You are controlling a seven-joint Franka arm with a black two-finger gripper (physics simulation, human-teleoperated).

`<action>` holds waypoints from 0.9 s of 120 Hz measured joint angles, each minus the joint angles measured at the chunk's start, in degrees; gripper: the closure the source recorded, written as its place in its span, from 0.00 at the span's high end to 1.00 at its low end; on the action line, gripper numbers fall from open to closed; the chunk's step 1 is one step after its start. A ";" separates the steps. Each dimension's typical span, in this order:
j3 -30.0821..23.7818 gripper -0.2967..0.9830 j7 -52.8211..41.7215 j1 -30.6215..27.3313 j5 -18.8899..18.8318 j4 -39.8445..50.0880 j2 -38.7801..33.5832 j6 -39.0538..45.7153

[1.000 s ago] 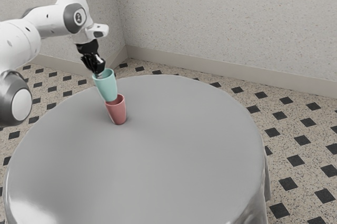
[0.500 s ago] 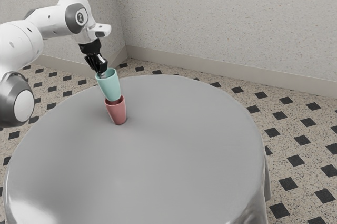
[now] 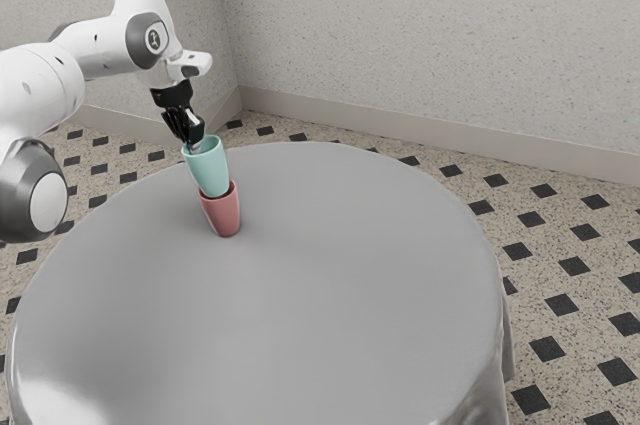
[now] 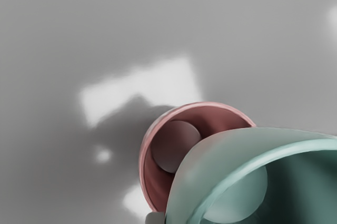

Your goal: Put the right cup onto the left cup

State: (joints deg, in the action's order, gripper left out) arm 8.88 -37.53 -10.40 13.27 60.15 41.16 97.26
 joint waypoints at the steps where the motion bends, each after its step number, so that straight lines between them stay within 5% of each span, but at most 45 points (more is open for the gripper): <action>1: 0.00 0.15 -0.01 0.00 0.00 0.00 0.03 0.00; 64: -0.07 0.16 -0.32 -0.06 0.01 -0.03 1.52 1.08; 88: 0.07 0.49 -0.37 0.16 0.73 0.53 0.84 1.04; 108: 0.09 0.64 -0.14 0.74 0.88 2.95 -2.43 0.75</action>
State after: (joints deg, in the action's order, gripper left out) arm 8.96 -37.67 -9.66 14.15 63.09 38.73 98.02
